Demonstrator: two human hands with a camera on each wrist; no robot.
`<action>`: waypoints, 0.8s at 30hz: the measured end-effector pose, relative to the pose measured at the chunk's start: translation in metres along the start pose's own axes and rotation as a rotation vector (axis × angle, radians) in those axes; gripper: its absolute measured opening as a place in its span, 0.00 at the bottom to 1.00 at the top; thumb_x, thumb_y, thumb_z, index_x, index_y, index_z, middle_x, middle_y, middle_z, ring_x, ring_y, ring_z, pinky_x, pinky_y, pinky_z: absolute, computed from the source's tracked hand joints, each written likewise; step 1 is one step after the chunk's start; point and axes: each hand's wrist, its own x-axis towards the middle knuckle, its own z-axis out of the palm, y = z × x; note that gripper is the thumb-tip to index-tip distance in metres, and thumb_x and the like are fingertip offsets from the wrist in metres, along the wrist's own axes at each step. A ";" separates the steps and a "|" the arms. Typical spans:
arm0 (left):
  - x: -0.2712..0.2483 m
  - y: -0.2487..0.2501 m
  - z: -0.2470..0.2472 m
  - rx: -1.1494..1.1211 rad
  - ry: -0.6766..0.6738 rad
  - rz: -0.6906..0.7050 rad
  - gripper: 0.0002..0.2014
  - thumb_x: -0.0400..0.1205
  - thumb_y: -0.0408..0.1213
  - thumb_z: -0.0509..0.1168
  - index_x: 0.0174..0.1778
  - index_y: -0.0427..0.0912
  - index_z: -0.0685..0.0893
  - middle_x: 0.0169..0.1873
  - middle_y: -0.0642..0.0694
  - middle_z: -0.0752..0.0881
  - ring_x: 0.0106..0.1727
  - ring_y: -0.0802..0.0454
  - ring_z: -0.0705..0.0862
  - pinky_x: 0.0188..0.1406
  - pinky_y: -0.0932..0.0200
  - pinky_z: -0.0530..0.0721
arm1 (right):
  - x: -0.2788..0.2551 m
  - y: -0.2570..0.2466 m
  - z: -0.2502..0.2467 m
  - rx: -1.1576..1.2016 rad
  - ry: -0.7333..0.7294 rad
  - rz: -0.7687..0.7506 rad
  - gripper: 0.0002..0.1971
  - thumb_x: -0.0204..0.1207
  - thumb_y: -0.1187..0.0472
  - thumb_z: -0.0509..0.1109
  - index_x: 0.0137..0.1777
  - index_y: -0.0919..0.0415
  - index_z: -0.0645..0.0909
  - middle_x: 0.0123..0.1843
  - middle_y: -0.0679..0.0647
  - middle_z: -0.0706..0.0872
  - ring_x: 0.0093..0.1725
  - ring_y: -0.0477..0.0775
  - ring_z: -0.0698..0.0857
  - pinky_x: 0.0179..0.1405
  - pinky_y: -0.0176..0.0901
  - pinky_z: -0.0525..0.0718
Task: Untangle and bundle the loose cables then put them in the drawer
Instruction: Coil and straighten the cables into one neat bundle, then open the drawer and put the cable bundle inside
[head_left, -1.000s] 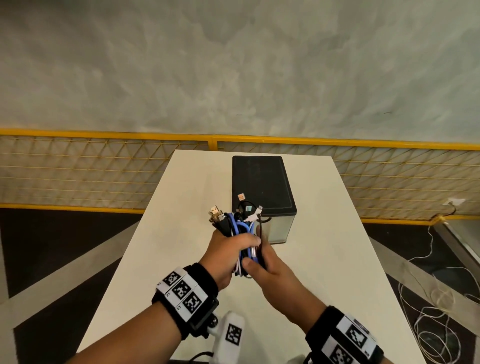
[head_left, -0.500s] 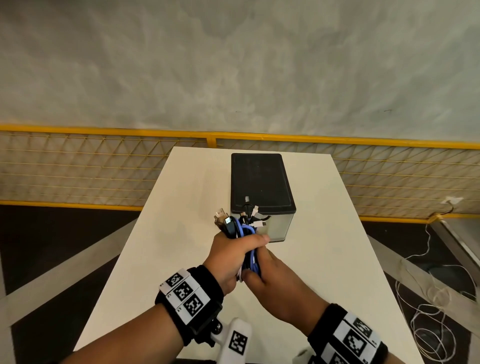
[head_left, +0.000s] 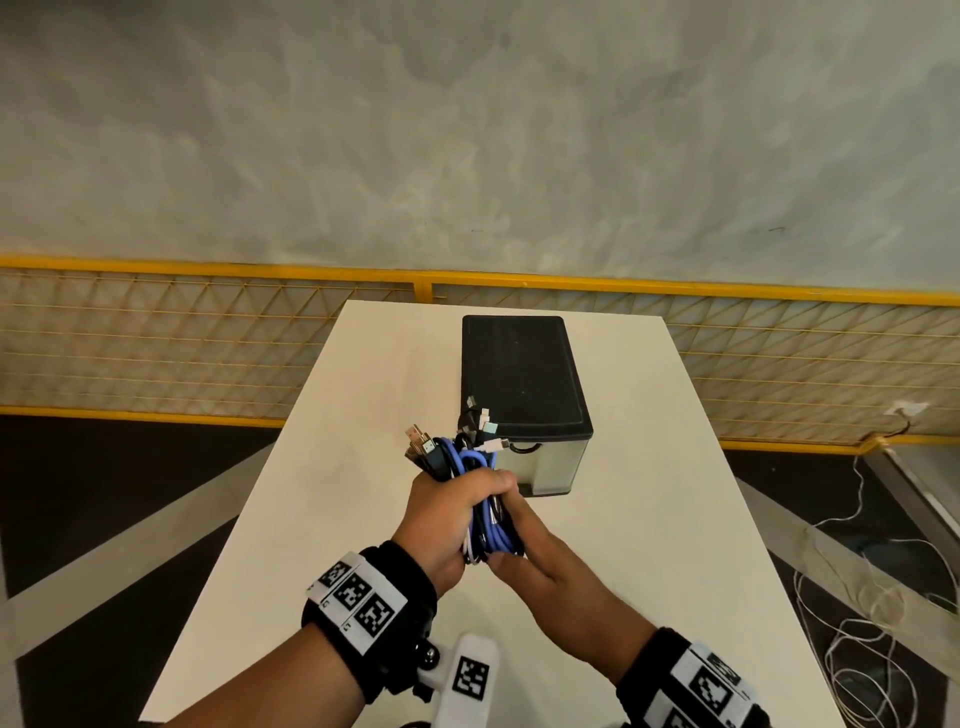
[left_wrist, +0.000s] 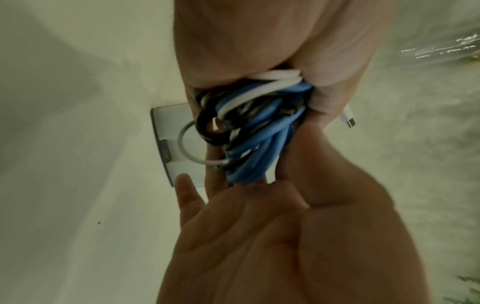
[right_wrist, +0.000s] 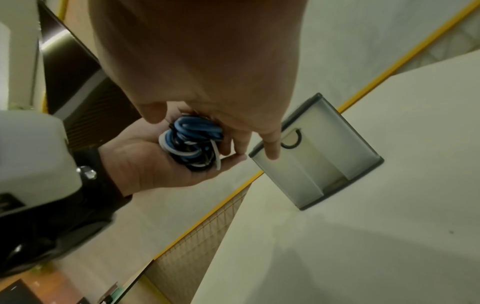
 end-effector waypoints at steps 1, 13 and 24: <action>0.001 0.002 0.001 0.029 -0.002 0.005 0.07 0.72 0.26 0.74 0.43 0.29 0.85 0.37 0.30 0.85 0.38 0.33 0.88 0.41 0.35 0.89 | 0.001 0.003 0.000 0.061 0.009 -0.001 0.35 0.82 0.58 0.60 0.87 0.46 0.48 0.79 0.32 0.71 0.80 0.36 0.67 0.81 0.44 0.66; 0.073 0.041 0.003 0.557 0.106 0.165 0.06 0.64 0.27 0.75 0.33 0.36 0.85 0.29 0.42 0.87 0.31 0.44 0.86 0.33 0.52 0.87 | 0.042 0.032 -0.014 0.414 0.456 0.267 0.20 0.75 0.54 0.71 0.67 0.47 0.78 0.51 0.48 0.93 0.51 0.47 0.89 0.51 0.41 0.81; 0.131 0.063 0.025 1.569 0.002 0.218 0.13 0.70 0.42 0.71 0.46 0.48 0.76 0.39 0.49 0.82 0.42 0.44 0.83 0.38 0.56 0.80 | 0.113 0.072 -0.023 0.989 0.818 0.656 0.05 0.77 0.56 0.73 0.46 0.57 0.82 0.34 0.53 0.82 0.34 0.52 0.79 0.39 0.47 0.75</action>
